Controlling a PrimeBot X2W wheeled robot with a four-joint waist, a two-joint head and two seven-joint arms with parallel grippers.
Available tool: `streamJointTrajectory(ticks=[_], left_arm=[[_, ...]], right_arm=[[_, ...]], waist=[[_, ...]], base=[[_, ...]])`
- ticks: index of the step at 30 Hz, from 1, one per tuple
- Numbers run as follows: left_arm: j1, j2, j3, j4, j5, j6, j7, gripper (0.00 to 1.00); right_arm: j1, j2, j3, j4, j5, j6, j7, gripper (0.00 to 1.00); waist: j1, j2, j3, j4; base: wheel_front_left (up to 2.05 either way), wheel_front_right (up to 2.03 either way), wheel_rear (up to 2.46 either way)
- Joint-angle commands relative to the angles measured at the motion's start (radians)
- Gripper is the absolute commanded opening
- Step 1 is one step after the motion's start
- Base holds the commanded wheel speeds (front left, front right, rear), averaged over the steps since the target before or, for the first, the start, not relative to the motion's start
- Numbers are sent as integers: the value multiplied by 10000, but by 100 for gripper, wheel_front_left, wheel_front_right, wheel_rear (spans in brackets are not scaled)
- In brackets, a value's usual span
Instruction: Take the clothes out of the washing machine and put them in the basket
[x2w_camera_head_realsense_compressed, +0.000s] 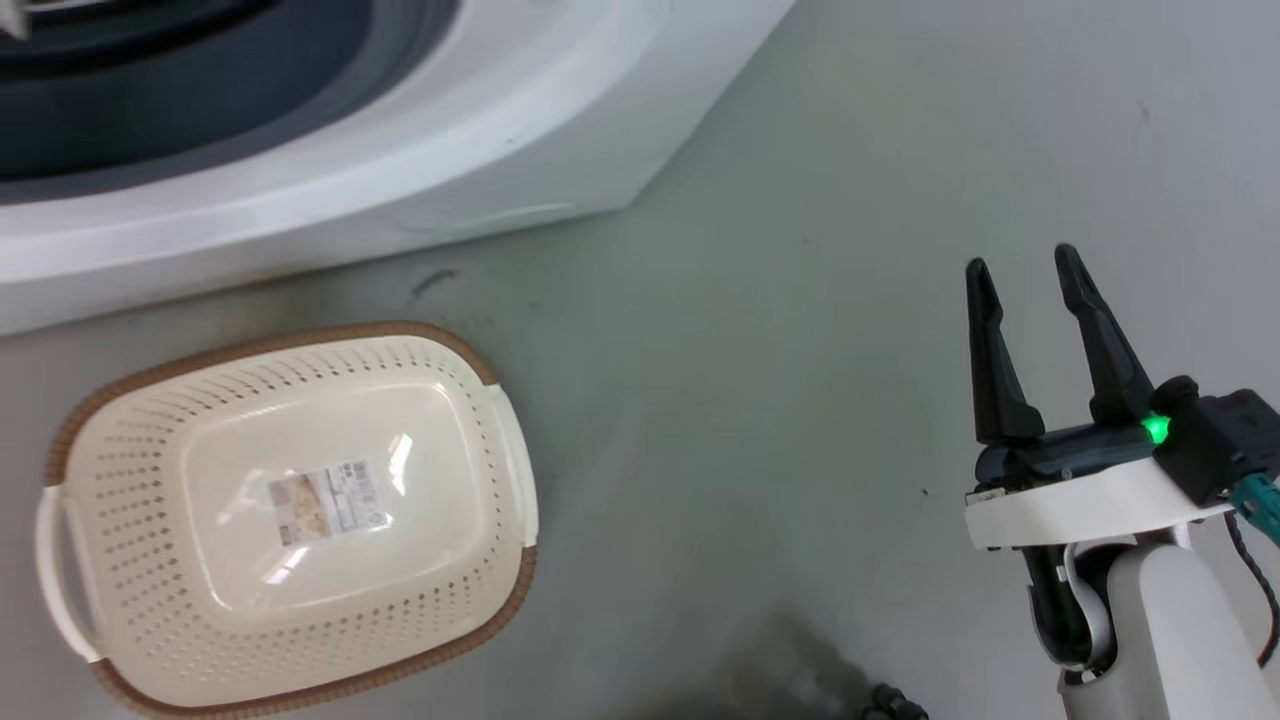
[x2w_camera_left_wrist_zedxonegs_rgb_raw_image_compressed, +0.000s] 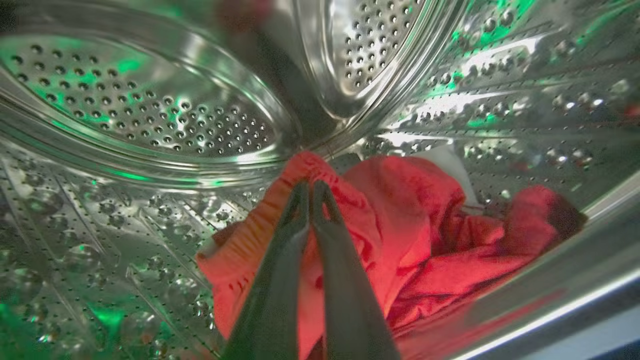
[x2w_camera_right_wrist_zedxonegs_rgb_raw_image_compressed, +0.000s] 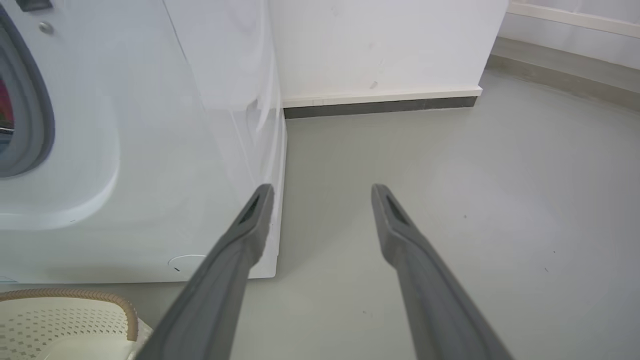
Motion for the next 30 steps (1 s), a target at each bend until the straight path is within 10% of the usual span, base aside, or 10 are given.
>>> streamJointTrajectory(ticks=[1, 10, 30], left_arm=[[492, -239, 74, 142, -149, 105, -500, 0], [2463, -918, 219, -196, -237, 345, -1513, 0], [8992, -1496, 3812, -7488, 1976, 1890, -1515, 0]], right_arm=[[203, -4, -142, 83, -144, -9, -22, 100], [722, -1, -334, 285, -652, -10, -21, 100], [1761, -1, -706, 476, -1793, -10, -22, 100]], waist=[[1, 0, -828, 546], [1, 0, -2125, 1054], [1, 0, -4610, 2213]], base=[[0, 0, 0], [0, 0, 0], [0, 0, 0]])
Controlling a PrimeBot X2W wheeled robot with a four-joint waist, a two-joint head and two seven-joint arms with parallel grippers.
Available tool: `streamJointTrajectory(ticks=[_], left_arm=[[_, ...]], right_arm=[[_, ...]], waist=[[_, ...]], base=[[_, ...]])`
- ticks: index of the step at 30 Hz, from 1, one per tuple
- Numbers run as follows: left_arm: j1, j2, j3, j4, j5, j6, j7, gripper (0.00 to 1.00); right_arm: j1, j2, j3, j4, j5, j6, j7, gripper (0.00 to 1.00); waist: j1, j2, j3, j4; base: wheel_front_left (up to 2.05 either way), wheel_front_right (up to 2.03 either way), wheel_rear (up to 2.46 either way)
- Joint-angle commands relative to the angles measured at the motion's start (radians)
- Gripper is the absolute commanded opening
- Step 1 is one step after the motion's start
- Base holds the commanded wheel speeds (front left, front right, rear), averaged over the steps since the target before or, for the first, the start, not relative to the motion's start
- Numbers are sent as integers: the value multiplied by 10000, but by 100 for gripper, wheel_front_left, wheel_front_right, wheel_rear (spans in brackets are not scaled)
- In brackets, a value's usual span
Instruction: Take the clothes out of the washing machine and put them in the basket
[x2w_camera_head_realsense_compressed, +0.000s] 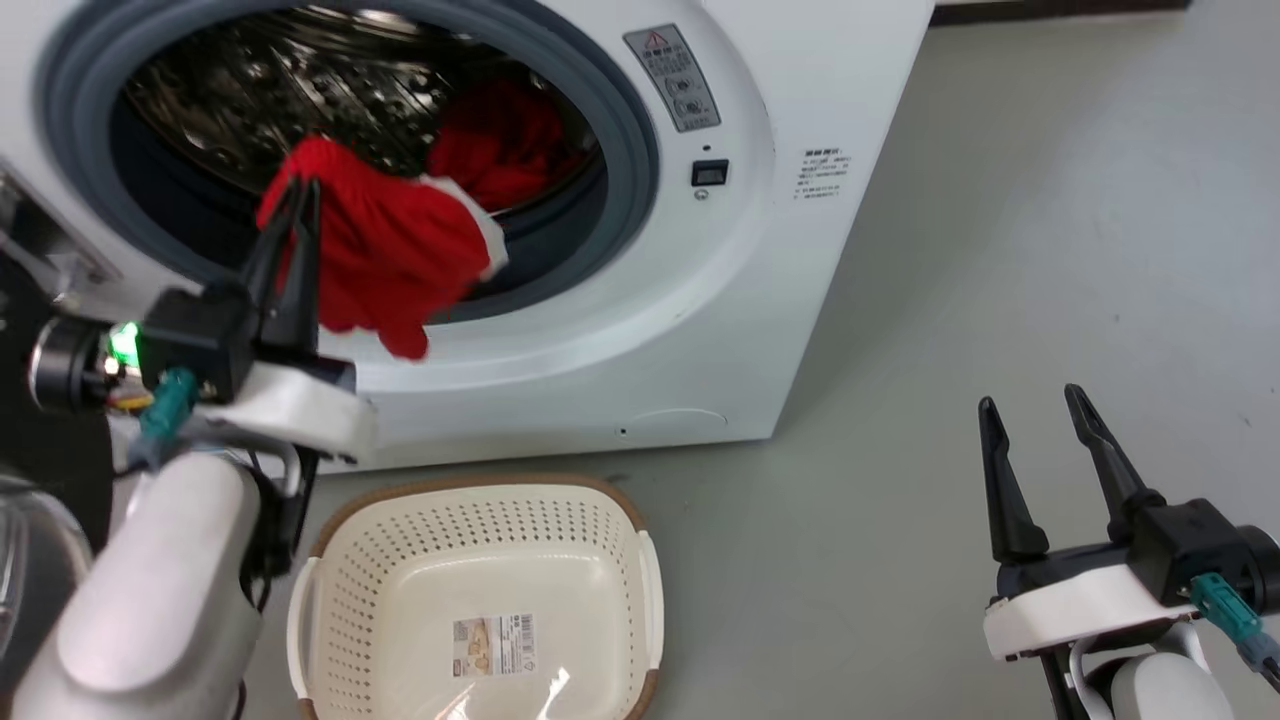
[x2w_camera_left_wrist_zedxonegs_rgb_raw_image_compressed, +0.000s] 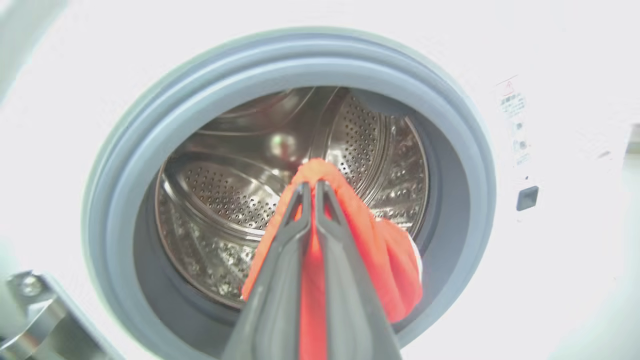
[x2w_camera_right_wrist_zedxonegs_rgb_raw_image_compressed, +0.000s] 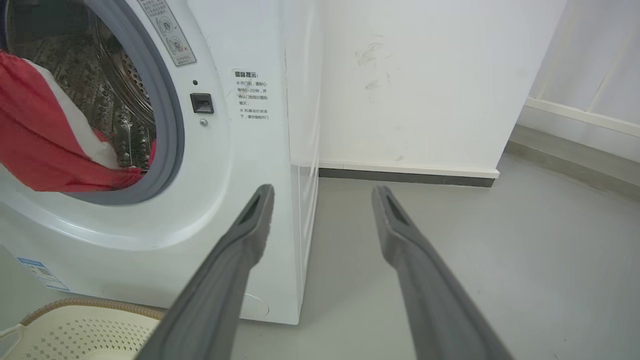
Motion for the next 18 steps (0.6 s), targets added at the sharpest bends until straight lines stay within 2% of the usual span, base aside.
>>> streamJointTrajectory(ticks=[1, 5, 9, 18], left_arm=[[365, -95, 121, -285, 133, 22, -25, 0], [1633, -406, 539, -1169, 125, -63, -25, 0], [2402, -599, 450, -1533, -42, -350, -26, 0], [3259, -879, 107, -951, -290, -690, 2, 0]], right_arm=[[136, -1, -25, 26, -66, -7, -21, 100], [358, 0, -89, 44, -170, -7, -22, 100], [425, 0, -165, 34, -267, -7, -21, 100], [248, -1, -108, 48, -282, -7, -21, 100]], waist=[[2, 0, -361, 275], [2, 0, -683, 574], [2, 0, -729, 875], [2, 0, -433, 1150]], base=[[0, 0, 0], [0, 0, 0], [0, 0, 0], [0, 0, 0]])
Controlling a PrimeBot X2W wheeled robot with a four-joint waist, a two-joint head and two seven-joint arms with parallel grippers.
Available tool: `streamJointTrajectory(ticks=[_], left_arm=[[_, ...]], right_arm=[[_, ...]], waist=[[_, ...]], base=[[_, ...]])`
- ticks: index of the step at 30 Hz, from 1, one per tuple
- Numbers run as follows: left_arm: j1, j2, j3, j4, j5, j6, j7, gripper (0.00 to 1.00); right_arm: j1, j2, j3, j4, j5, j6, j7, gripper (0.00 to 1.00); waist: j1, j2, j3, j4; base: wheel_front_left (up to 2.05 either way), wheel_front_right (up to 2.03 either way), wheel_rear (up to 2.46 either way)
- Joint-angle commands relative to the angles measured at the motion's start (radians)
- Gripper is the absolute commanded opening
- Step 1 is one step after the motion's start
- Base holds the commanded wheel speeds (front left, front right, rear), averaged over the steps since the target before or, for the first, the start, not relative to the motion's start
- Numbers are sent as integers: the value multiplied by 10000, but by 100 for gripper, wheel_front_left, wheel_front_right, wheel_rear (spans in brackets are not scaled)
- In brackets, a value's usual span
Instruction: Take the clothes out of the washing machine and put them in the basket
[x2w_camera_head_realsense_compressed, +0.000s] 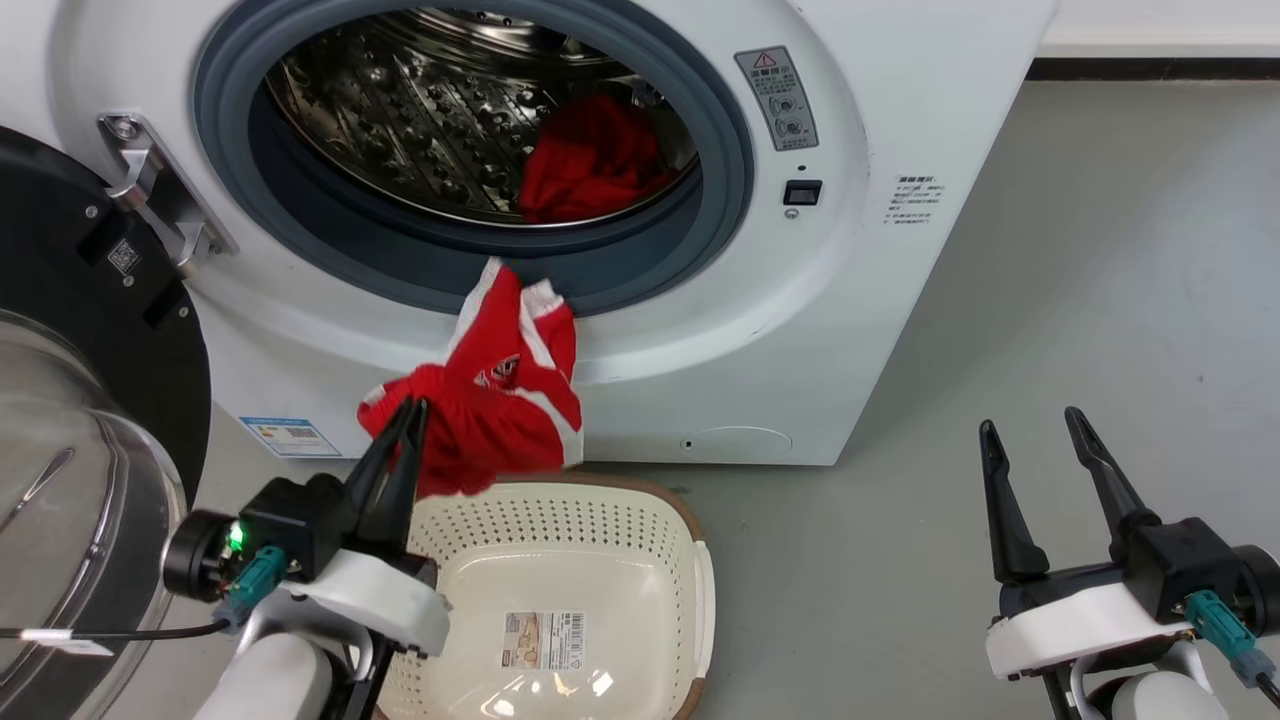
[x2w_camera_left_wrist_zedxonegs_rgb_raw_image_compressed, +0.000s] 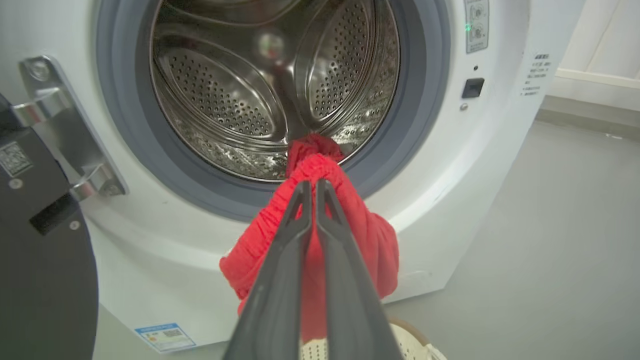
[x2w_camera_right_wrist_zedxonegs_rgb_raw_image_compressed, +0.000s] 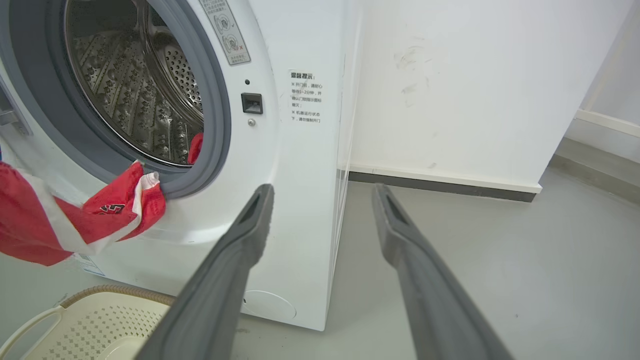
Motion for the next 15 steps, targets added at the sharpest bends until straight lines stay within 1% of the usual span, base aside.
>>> streamJointTrajectory(ticks=[1, 6, 9, 12, 15], left_arm=[[147, -41, -45, 166, -92, -73, 86, 0], [378, -59, -523, 864, -403, -501, 969, 0], [429, -53, -663, 1146, -556, -623, 1375, 0], [228, -47, -670, 1561, -554, -647, 1332, 0], [-99, -173, -656, 2255, -594, -747, 1139, 0]], right_arm=[[-116, 1, 5, 16, -38, -10, -21, 100], [-141, 1, -49, 47, -69, -9, -21, 100], [-226, 1, -59, 0, -87, -10, -21, 100], [-294, 2, -60, -58, -137, -9, -21, 100], [-507, 1, -36, -139, -184, -9, -21, 100]], waist=[[1, -1, 47, 12], [1, -1, 226, 34], [1, -1, 440, 16], [1, -1, 791, -14], [1, -1, 1354, -78]], base=[[0, 0, 0], [0, 0, 0], [0, 0, 0], [0, 0, 0], [0, 0, 0]])
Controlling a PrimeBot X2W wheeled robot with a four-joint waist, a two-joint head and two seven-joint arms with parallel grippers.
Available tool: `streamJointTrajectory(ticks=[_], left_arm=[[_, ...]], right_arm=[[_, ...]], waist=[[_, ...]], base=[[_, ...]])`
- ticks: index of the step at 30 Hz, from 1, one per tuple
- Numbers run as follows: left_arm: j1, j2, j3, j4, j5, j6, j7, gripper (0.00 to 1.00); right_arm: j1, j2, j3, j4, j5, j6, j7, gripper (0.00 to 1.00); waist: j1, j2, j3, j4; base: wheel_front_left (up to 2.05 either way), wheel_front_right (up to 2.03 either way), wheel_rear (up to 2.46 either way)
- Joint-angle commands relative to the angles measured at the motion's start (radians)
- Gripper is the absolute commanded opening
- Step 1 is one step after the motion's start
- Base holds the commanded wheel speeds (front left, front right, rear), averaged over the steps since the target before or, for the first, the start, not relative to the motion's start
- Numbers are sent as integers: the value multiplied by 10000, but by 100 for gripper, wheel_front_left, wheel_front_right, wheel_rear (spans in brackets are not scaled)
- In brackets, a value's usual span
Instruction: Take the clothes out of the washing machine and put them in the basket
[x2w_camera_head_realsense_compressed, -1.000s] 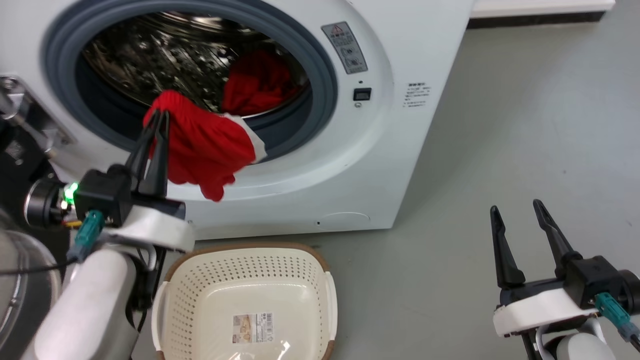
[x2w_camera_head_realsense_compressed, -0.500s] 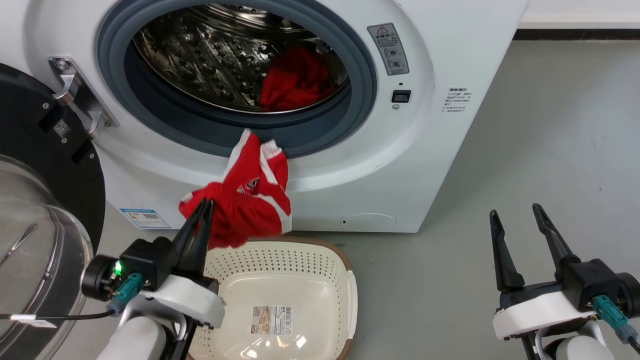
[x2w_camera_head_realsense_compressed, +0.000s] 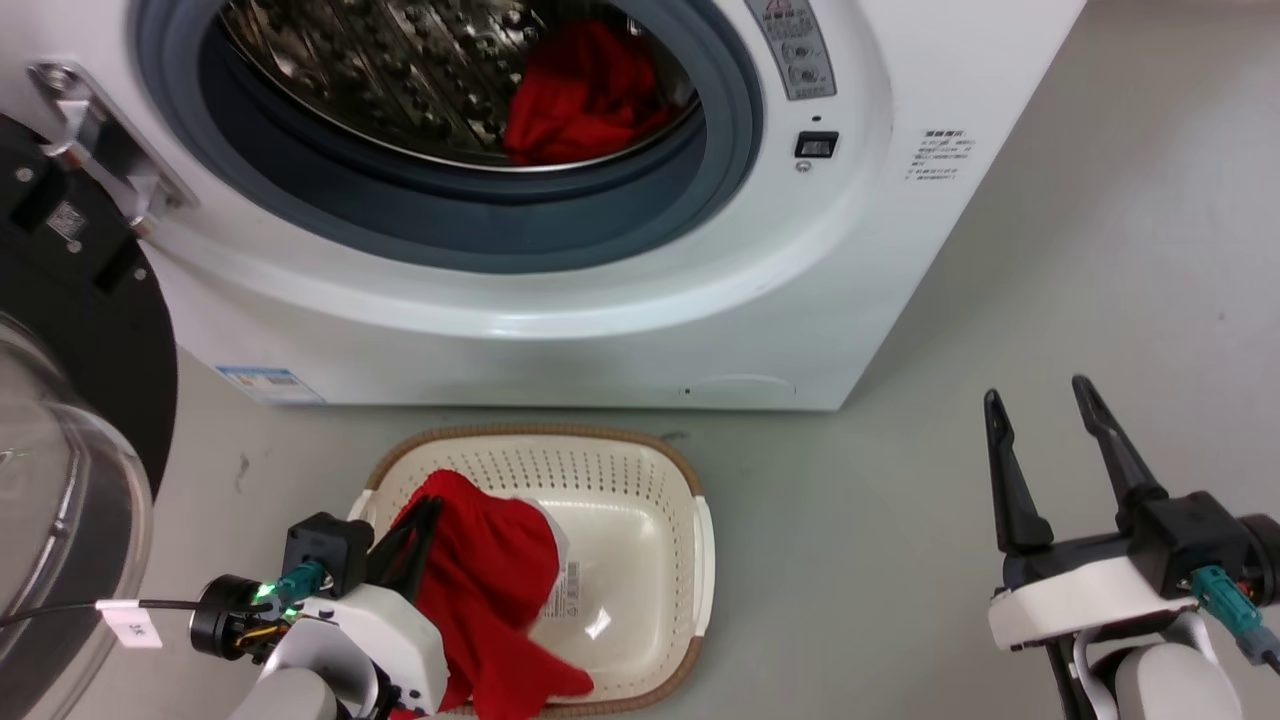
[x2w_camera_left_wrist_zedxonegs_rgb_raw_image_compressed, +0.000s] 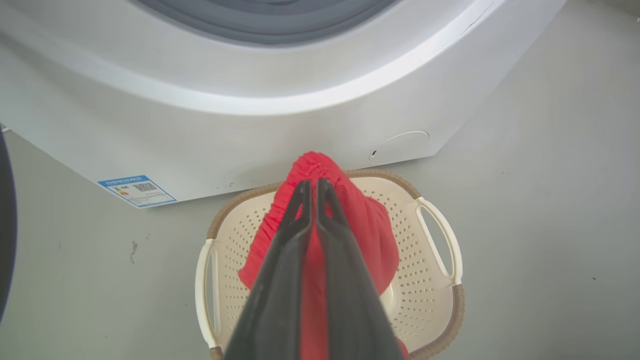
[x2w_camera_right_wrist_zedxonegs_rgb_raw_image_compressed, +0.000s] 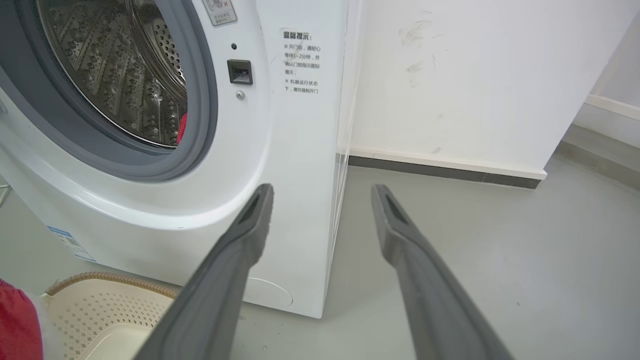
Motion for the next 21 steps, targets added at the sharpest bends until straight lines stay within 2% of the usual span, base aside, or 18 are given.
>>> streamJointTrajectory(ticks=[1, 9, 15, 21], left_arm=[[-335, -97, 20, 403, -37, -87, -167, 0], [-1944, -491, 34, 3112, 135, -505, -896, 0], [-3119, -812, -164, 4970, 201, -951, -1053, 0], [-4243, -1138, -206, 6473, 181, -1143, -1173, 0]], right_arm=[[-252, 2, 2, -71, -71, -9, -22, 100], [-951, 2, -152, -302, -206, -10, -21, 100], [-1392, 5, -325, -674, -198, -9, -21, 100], [-1697, 2, -565, -1039, -278, -10, -22, 100]], waist=[[0, 0, 588, -90], [0, 0, 2422, -381], [0, 0, 3625, -634], [0, 0, 4561, -763]], base=[[0, 0, 0], [0, 0, 0], [0, 0, 0], [0, 0, 0]])
